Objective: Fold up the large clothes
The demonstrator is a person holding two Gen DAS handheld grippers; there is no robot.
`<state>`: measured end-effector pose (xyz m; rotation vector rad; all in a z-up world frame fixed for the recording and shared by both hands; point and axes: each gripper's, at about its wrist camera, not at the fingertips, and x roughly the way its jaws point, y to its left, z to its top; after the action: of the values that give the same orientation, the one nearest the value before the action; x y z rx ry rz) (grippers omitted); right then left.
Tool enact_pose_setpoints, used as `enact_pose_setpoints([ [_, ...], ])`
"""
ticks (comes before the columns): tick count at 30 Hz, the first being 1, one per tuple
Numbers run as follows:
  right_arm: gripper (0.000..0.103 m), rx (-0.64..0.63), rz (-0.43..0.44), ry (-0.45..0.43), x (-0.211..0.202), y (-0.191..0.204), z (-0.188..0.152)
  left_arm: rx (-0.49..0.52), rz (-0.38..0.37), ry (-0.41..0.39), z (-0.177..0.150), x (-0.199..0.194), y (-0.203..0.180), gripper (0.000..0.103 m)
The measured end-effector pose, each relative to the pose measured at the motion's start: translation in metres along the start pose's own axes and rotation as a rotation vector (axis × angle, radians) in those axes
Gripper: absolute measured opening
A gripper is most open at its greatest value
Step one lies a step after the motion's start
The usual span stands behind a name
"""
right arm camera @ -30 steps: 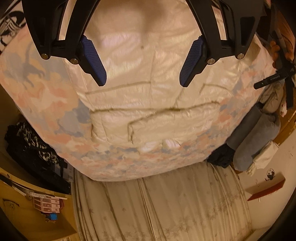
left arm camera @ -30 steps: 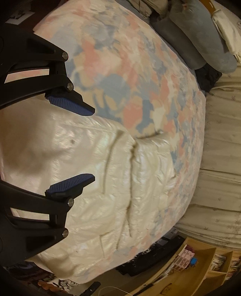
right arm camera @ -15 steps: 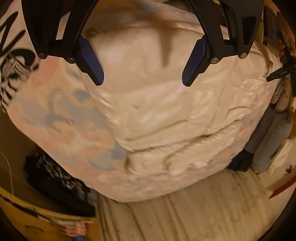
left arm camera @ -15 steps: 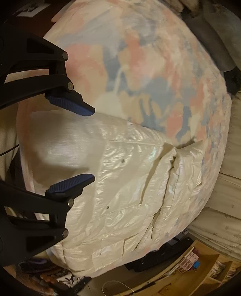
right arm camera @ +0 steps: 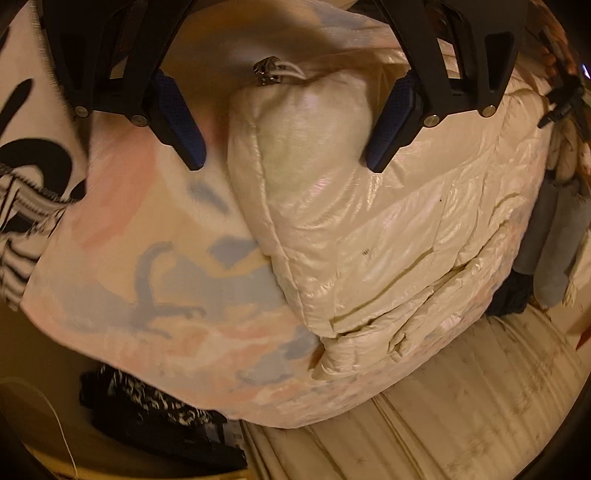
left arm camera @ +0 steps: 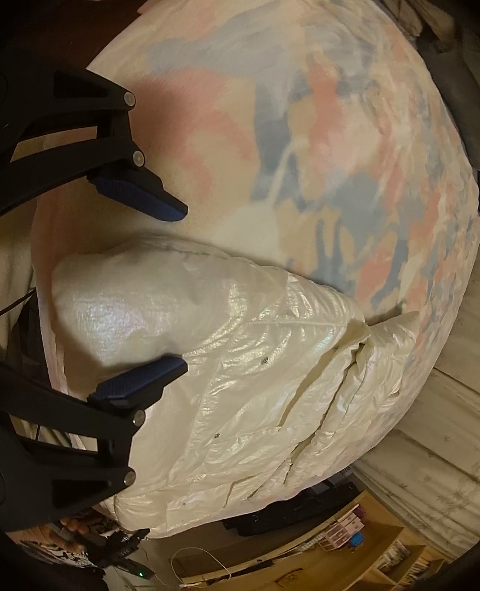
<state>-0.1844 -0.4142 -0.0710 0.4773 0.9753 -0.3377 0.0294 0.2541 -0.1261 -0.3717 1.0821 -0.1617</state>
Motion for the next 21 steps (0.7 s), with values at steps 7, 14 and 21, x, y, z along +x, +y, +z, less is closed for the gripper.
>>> enact_pose_setpoints([
  [7,0.095,0.009,0.033,-0.023,0.015,0.002,-0.016,0.01,-0.01,-0.032,-0.011,0.008,-0.001,0.083],
  [14,0.06,-0.127,0.104,-0.051,0.017,0.039,-0.03,0.026,0.01,-0.042,-0.016,0.017,-0.01,0.083],
  [21,0.027,-0.151,0.145,-0.069,0.02,0.06,-0.026,-0.057,-0.072,-0.017,-0.011,0.017,-0.022,0.021],
])
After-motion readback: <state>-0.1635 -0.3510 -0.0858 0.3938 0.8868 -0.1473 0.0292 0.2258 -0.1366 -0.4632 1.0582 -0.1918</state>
